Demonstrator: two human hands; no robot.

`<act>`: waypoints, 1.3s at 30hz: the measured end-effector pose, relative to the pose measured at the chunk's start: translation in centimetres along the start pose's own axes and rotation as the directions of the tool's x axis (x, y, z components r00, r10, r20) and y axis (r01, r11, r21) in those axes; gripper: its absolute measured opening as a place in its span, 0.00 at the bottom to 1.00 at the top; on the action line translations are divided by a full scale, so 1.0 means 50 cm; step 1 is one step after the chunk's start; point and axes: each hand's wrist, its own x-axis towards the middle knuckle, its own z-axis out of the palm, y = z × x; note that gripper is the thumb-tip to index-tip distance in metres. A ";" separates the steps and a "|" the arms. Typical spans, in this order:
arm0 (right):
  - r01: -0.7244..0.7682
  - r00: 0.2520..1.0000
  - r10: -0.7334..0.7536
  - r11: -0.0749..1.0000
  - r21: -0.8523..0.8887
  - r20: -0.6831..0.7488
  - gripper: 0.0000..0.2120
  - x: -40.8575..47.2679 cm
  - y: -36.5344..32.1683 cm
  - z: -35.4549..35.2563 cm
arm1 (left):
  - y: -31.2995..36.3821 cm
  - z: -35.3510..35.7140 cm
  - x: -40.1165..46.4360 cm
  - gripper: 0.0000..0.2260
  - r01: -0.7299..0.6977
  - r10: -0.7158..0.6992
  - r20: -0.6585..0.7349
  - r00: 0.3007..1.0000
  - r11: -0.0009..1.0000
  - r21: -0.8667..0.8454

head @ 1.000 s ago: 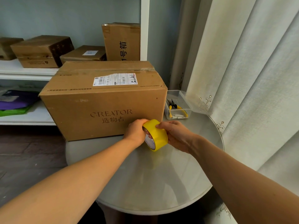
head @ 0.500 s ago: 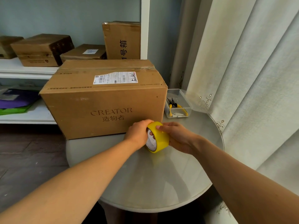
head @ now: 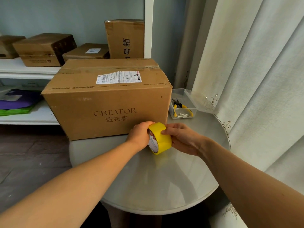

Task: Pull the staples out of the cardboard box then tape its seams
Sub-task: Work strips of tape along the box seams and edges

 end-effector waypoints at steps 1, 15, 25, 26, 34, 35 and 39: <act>0.002 1.000 -0.002 1.000 0.005 -0.012 0.13 0.001 0.001 0.000 | 0.000 0.001 0.000 0.18 0.002 -0.002 -0.001 1.000 1.000 0.009; 0.031 0.971 -0.084 0.972 -0.232 -0.223 0.24 0.032 0.008 0.016 | 0.018 -0.022 -0.034 0.18 -0.166 0.188 -0.112 0.976 0.969 0.183; 0.051 0.997 -0.050 0.999 -0.013 0.065 0.19 0.006 0.017 -0.005 | 0.004 -0.012 -0.011 0.14 0.016 0.000 -0.098 0.995 0.988 0.156; 0.057 0.996 -0.056 0.998 -0.006 0.073 0.19 0.006 0.018 -0.005 | 0.003 -0.011 -0.009 0.14 0.018 -0.003 -0.093 0.996 0.987 0.157; 0.111 0.993 -0.110 0.994 0.019 -0.034 0.16 0.015 0.025 0.009 | 0.001 -0.004 -0.005 0.12 0.056 -0.033 -0.115 0.993 0.978 0.199; 0.119 0.992 -0.118 0.993 0.026 -0.047 0.15 0.017 0.026 0.010 | 0.003 -0.004 -0.006 0.12 0.061 -0.038 -0.118 0.992 0.978 0.201; 0.116 0.974 -0.116 0.993 -0.011 -0.195 0.05 0.031 0.028 0.025 | 0.006 -0.006 -0.008 0.11 0.099 -0.075 -0.115 0.990 0.971 0.217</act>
